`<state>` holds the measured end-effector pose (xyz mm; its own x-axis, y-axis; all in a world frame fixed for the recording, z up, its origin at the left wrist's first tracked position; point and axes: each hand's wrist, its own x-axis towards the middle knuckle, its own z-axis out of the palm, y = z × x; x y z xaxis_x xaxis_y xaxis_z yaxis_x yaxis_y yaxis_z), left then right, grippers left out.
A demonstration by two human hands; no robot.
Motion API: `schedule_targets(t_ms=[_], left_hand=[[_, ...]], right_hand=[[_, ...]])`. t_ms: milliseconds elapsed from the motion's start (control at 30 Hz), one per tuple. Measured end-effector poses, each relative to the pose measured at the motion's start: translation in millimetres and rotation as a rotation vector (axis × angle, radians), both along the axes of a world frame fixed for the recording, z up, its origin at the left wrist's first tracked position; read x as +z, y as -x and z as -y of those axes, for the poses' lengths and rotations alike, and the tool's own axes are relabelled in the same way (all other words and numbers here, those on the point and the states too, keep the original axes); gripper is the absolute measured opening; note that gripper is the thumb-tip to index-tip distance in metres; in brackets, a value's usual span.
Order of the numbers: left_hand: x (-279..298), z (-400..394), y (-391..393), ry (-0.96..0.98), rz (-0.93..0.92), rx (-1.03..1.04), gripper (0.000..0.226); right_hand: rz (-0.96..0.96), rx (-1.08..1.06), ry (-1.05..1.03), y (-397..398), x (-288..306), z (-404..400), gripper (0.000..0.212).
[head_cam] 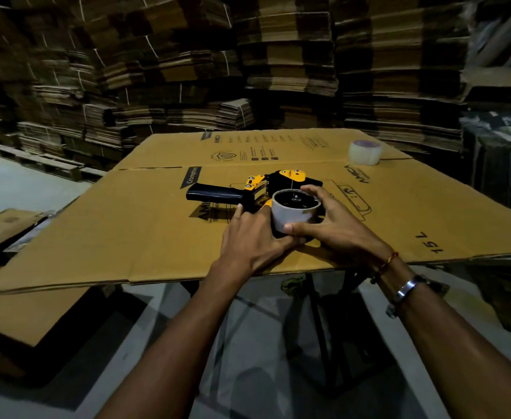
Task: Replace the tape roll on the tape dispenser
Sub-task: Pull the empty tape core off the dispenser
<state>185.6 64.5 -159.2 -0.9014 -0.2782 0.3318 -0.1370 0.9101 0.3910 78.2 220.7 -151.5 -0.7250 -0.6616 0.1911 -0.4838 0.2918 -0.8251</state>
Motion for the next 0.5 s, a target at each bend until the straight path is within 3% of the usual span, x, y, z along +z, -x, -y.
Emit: schedule_targets(t_ms=[100, 233, 400, 500], left_hand=[[-7.1, 3.4, 5.8, 0.039, -0.028, 0.009, 0.096], [-8.1, 2.4, 9.2, 0.095, -0.043, 0.021, 0.08], [-5.3, 2.8, 7.5, 0.109, -0.009, 0.022, 0.095], [-6.1, 3.0, 6.6, 0.114, -0.021, 0.028, 0.09]], right_hand=[[-0.026, 0.001, -0.004, -1.3, -1.8, 1.5, 0.091], [-0.036, 0.011, 0.002, -2.8, -2.3, 2.9, 0.089], [-0.04, 0.004, -0.017, -0.8, -0.8, 0.5, 0.096], [-0.017, 0.012, -0.011, 1.0, -1.4, 0.5, 0.099]])
